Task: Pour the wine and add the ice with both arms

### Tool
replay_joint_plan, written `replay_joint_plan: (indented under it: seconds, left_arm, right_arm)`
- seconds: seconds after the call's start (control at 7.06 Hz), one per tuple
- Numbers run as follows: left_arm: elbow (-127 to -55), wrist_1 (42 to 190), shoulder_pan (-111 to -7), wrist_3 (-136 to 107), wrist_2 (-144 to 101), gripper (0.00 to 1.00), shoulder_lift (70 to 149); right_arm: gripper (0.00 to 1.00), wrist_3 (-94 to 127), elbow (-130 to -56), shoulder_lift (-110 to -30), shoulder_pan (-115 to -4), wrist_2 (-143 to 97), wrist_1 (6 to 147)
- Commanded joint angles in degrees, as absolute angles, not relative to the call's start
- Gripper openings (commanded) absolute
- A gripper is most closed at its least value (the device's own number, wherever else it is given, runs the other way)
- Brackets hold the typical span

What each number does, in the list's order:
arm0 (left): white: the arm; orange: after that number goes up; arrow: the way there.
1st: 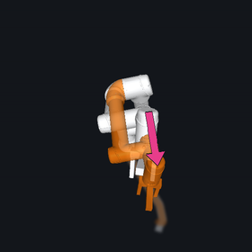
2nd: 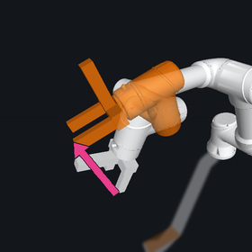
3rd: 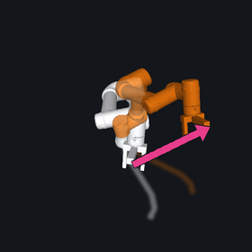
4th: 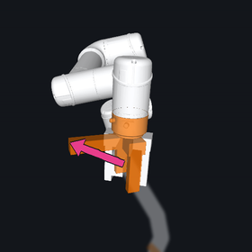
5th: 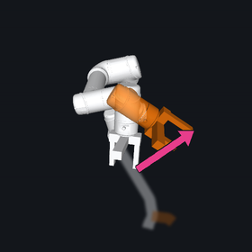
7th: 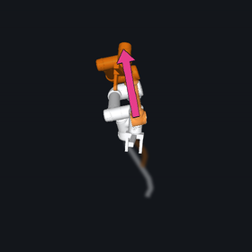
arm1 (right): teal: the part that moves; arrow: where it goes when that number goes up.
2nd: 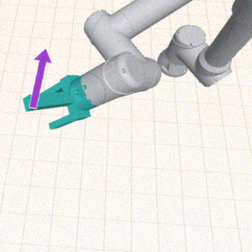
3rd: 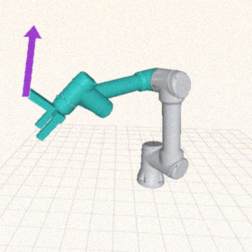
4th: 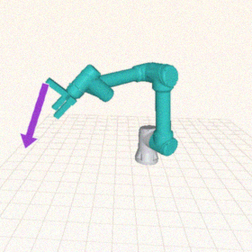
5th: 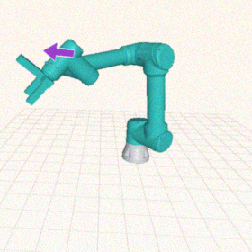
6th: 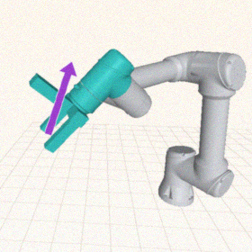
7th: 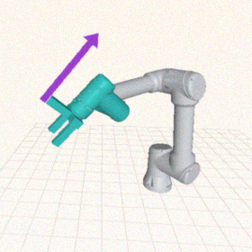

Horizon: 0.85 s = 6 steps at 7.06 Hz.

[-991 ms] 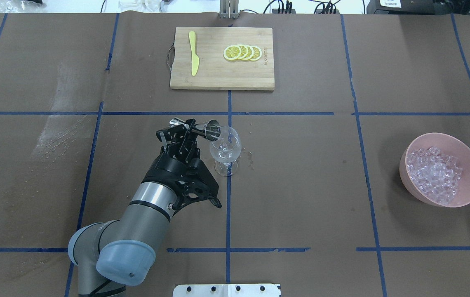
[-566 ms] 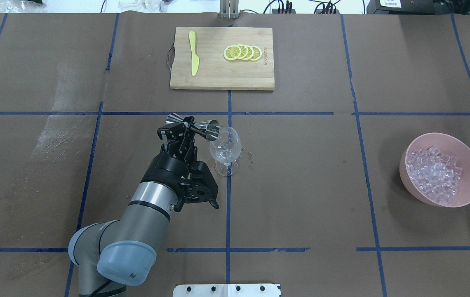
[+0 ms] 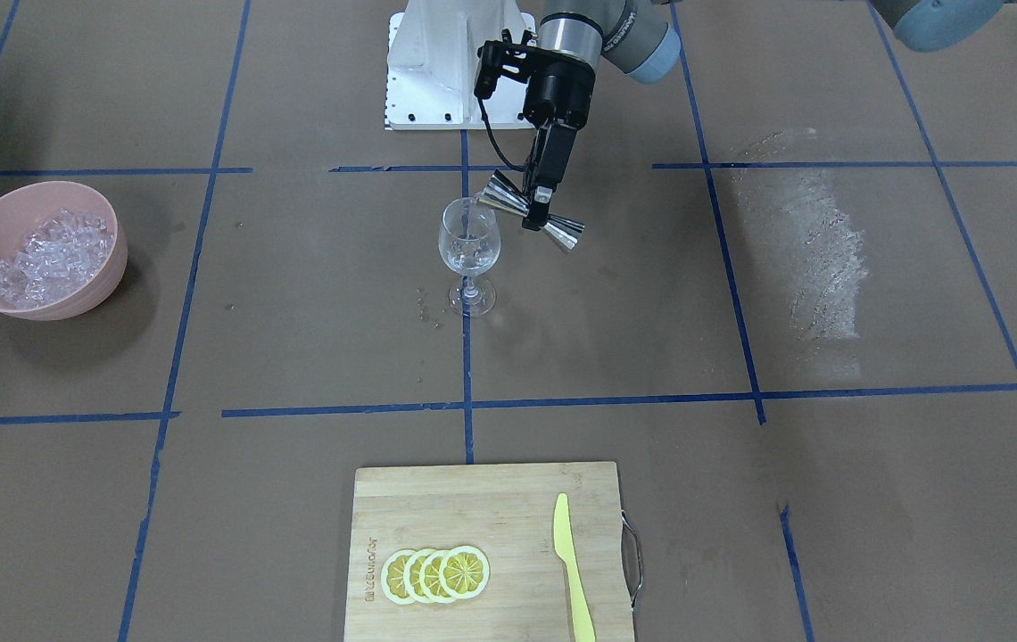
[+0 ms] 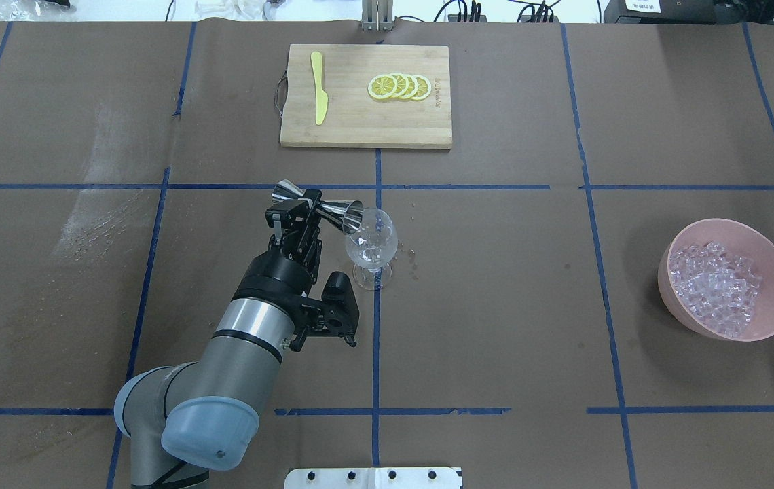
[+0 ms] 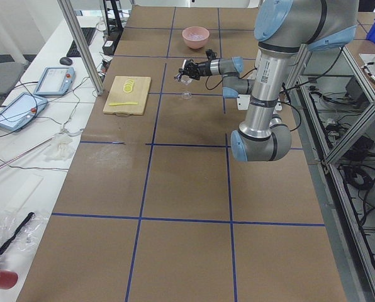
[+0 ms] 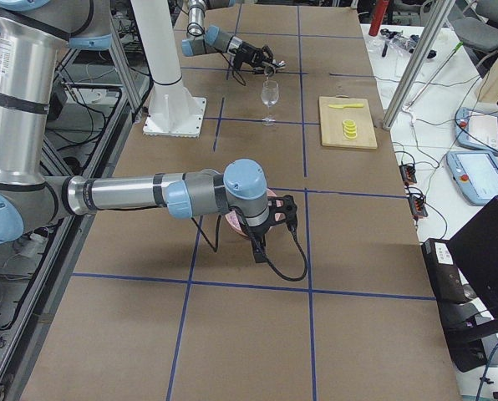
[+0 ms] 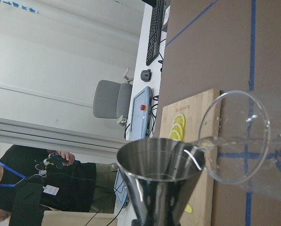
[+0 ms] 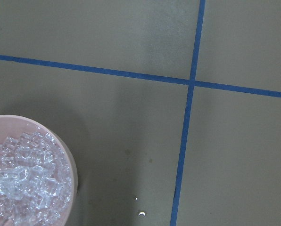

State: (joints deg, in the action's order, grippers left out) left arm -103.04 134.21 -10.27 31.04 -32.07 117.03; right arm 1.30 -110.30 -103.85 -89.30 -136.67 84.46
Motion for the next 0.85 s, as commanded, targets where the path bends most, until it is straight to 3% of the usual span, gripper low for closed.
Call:
replay_joint_plan:
  seconds: [0.0,0.71]
  left_arm:
    - [-103.2,134.2,-10.3,38.8,-29.5,0.00,117.6]
    - [-102.7,134.3,-10.2,47.7,-27.4,0.00,118.6]
  right_arm:
    - [1.00,1.3,-110.3,-103.9,-89.3,-136.7,84.5]
    - [1.00,1.2,-110.3,-103.8,-89.4,-136.7,84.5]
